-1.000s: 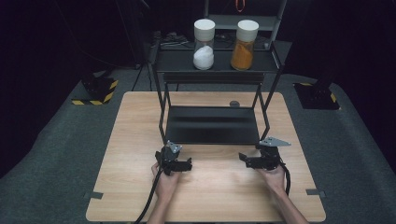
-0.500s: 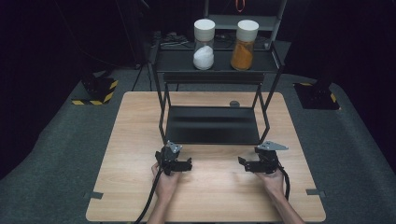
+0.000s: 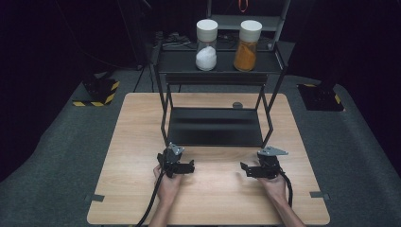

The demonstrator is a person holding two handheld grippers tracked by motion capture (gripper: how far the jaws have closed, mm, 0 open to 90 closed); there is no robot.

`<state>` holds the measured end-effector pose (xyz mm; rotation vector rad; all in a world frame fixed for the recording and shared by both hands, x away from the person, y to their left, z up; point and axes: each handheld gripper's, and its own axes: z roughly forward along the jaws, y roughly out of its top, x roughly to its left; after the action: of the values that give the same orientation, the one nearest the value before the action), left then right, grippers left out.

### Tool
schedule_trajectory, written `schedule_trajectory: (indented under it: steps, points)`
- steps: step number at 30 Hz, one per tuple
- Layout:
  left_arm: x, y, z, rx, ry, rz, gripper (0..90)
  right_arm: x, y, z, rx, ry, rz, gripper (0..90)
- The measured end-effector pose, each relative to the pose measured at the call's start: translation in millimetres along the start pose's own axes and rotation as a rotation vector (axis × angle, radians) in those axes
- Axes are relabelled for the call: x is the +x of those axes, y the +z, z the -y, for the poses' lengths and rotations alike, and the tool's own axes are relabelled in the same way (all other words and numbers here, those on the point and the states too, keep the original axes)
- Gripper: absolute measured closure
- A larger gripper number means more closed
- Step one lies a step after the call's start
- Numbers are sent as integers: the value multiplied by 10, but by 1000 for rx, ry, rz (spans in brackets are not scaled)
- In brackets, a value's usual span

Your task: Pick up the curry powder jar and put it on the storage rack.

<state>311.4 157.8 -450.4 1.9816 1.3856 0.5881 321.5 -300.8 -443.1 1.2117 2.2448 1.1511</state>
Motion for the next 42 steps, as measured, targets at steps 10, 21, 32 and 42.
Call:
schedule_trajectory:
  steps: [10,21,32,42]
  points:
    - [0,0,1,0,0,0,29,66,55,-23,27,-26,15,70]
    - [-1,0,2,-1,-1,0,29,134,106,3,58,-37,53,66]
    - [0,0,1,0,1,0,29,180,135,-41,91,-62,71,61]
    - [-1,0,1,0,1,0,29,180,135,-42,91,-61,71,61]
